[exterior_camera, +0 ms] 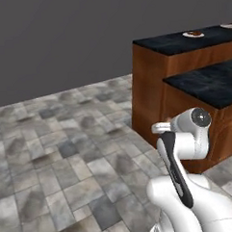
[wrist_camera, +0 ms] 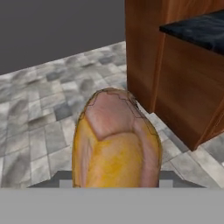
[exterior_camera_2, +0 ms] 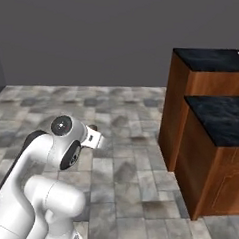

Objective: Take the chicken drumsticks from the pan and place one on each plate on the dining counter.

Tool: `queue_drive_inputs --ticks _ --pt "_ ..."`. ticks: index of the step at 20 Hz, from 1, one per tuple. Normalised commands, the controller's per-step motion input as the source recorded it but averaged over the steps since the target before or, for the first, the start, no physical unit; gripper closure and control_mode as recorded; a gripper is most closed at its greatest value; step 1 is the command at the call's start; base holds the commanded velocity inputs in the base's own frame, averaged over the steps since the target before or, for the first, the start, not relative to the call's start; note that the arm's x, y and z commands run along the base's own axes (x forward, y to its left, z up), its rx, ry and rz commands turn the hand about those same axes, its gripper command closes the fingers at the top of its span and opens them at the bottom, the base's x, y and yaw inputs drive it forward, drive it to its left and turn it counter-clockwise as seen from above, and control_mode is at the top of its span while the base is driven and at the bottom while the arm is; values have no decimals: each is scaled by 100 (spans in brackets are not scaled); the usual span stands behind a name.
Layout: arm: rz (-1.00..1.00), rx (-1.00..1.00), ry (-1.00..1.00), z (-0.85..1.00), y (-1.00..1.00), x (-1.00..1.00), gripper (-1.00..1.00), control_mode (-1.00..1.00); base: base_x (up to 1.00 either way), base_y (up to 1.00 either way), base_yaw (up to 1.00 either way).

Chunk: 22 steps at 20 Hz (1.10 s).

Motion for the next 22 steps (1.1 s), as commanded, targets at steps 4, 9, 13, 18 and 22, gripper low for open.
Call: queue_drive_inputs --ticks 4,9,13,18,22 --pt "0 0 0 0 0 0 100 100 100 44 -6" --pt "0 0 0 0 0 0 100 100 100 44 -5" --pt "0 0 0 0 0 0 100 100 100 43 -6" --pt "0 0 0 0 0 0 100 100 100 42 -7" --pt "0 0 0 0 0 0 100 100 100 40 -10"
